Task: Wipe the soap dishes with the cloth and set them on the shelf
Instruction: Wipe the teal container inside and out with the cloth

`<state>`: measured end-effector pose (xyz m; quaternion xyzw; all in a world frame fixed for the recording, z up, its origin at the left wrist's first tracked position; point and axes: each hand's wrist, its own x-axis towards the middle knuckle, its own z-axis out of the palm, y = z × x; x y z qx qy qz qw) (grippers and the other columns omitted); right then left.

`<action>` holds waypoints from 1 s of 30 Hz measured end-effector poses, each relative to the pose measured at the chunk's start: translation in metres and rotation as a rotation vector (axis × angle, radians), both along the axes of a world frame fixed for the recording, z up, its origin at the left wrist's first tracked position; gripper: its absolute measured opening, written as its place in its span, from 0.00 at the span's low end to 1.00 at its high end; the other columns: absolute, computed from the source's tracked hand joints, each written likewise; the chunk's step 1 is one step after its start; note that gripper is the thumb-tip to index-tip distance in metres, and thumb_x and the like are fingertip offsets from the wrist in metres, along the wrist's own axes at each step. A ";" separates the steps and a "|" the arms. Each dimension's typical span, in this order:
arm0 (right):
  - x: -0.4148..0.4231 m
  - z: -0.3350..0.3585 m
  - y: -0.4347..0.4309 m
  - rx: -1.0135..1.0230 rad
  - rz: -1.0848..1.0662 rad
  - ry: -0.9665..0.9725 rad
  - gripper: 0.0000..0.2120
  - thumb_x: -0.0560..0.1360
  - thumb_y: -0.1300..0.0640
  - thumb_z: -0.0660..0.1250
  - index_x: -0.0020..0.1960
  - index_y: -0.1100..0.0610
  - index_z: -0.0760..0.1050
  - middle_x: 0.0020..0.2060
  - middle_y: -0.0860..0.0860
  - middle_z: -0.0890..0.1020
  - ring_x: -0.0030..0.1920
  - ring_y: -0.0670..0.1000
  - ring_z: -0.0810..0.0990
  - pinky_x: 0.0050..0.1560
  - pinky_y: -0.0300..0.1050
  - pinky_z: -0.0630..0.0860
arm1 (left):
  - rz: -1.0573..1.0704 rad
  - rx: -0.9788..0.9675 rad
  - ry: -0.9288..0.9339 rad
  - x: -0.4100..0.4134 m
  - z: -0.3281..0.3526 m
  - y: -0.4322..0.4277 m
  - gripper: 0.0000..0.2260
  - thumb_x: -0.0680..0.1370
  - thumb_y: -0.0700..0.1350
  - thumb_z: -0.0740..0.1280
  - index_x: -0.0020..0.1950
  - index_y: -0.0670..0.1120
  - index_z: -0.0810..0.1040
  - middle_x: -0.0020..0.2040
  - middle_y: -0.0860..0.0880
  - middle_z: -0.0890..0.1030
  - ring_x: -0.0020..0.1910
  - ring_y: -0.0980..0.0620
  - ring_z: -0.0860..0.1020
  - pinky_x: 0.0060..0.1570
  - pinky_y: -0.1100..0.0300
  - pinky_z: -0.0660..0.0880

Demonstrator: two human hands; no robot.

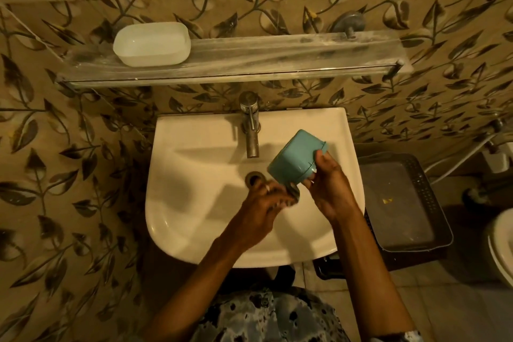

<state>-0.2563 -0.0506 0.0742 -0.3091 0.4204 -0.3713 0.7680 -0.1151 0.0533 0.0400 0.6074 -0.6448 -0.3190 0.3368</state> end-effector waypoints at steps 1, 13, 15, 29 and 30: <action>0.000 0.006 -0.005 -0.018 0.004 0.001 0.11 0.81 0.54 0.57 0.59 0.49 0.75 0.48 0.47 0.86 0.48 0.47 0.85 0.44 0.40 0.81 | -0.022 0.052 0.017 -0.001 -0.009 0.012 0.10 0.80 0.41 0.62 0.55 0.45 0.81 0.56 0.48 0.77 0.59 0.50 0.71 0.58 0.49 0.71; 0.008 0.009 0.005 -0.076 0.154 0.159 0.17 0.83 0.48 0.49 0.59 0.47 0.76 0.51 0.47 0.85 0.52 0.51 0.84 0.58 0.54 0.77 | 0.276 -0.319 0.116 0.018 0.081 -0.037 0.12 0.80 0.44 0.60 0.60 0.44 0.77 0.59 0.49 0.75 0.60 0.58 0.72 0.59 0.65 0.72; 0.011 0.008 0.010 -0.058 0.154 0.165 0.18 0.83 0.48 0.50 0.60 0.48 0.77 0.52 0.48 0.85 0.54 0.53 0.83 0.56 0.53 0.78 | 0.246 -0.294 0.010 0.013 0.084 -0.055 0.13 0.79 0.43 0.60 0.62 0.44 0.77 0.60 0.48 0.76 0.61 0.58 0.70 0.61 0.65 0.69; 0.024 0.014 0.008 0.650 -0.447 -0.404 0.17 0.83 0.54 0.52 0.62 0.61 0.74 0.43 0.57 0.83 0.41 0.51 0.82 0.38 0.40 0.82 | 0.323 -0.369 -0.050 -0.034 0.003 -0.032 0.19 0.76 0.32 0.62 0.65 0.47 0.75 0.65 0.47 0.73 0.66 0.52 0.68 0.66 0.57 0.68; 0.025 0.014 0.009 0.639 -0.478 -0.400 0.17 0.83 0.54 0.52 0.63 0.60 0.74 0.45 0.56 0.83 0.44 0.51 0.83 0.45 0.41 0.81 | 0.356 -0.371 -0.018 -0.034 0.002 -0.031 0.19 0.77 0.32 0.62 0.65 0.46 0.75 0.65 0.46 0.72 0.67 0.53 0.67 0.66 0.56 0.69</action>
